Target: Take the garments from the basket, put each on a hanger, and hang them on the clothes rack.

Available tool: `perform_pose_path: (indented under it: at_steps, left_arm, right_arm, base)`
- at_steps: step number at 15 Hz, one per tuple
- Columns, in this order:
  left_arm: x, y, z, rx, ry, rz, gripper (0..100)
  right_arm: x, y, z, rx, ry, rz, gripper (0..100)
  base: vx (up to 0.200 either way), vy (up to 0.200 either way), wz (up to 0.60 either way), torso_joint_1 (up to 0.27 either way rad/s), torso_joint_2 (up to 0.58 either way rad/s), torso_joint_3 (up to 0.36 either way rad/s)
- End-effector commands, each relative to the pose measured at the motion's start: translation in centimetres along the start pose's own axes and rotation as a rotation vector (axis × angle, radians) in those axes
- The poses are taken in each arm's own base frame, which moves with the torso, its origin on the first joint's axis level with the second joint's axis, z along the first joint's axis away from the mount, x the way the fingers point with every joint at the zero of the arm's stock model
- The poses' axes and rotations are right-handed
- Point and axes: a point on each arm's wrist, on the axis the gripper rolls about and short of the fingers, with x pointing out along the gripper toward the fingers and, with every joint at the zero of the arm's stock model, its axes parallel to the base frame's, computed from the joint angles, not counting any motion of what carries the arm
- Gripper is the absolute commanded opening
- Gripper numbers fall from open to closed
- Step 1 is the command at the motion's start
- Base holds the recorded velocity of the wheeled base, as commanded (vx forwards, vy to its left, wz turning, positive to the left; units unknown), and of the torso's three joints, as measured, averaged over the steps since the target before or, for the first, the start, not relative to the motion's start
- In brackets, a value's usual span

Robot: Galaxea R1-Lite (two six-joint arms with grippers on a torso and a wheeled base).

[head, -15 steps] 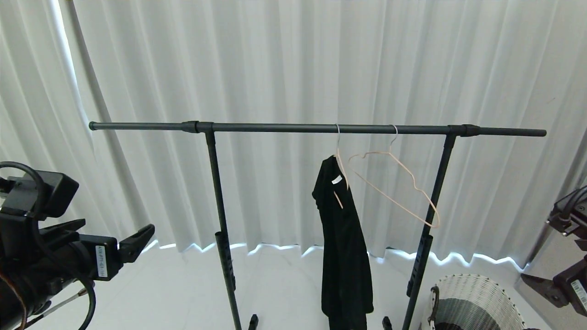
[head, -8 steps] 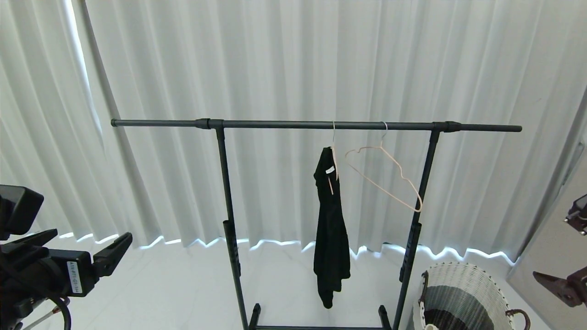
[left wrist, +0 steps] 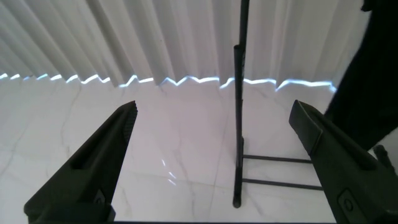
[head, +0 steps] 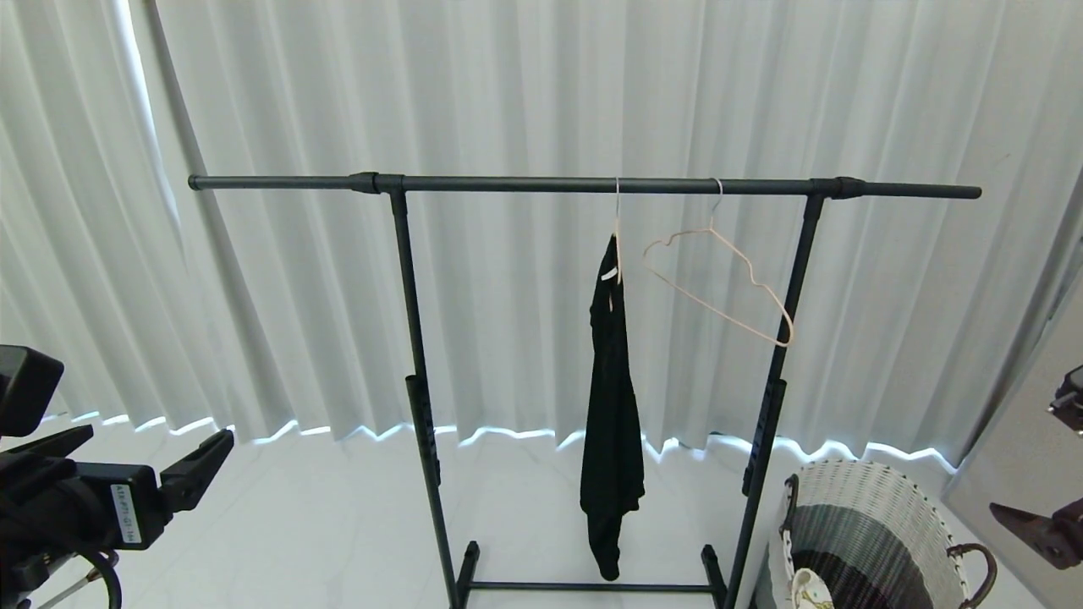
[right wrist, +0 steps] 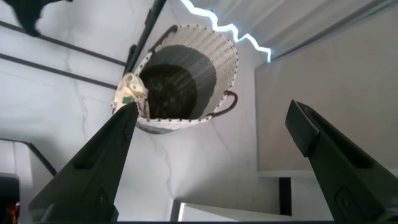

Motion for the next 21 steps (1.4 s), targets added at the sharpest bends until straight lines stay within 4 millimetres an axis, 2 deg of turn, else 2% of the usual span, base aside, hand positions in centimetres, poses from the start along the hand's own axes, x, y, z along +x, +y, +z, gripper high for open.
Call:
perform_pose_path:
  at_steps: [1,9,21]
  left_arm:
    - [0.2,0.2,-0.3,-0.001,0.021,0.02,100]
    - [0.2,0.1,-1.2,0.057,0.05,0.015,100]
    - [0.5,0.0,-1.5,0.065,0.069,0.011,100]
  right_arm:
    - [0.0,0.0,-0.2,-0.001,0.002,-0.003,100]
    - [0.6,0.5,-1.0,0.013,-0.024,-0.009,100]
    - [1.1,0.6,-1.5,0.031,-0.044,-0.023,100]
  base:
    - [0.0,0.0,0.0,-0.222,0.5,0.281]
    - [0.0,0.0,0.0,-0.201,0.48,0.287]
    - [0.0,0.0,0.0,-0.085,0.27,0.179]
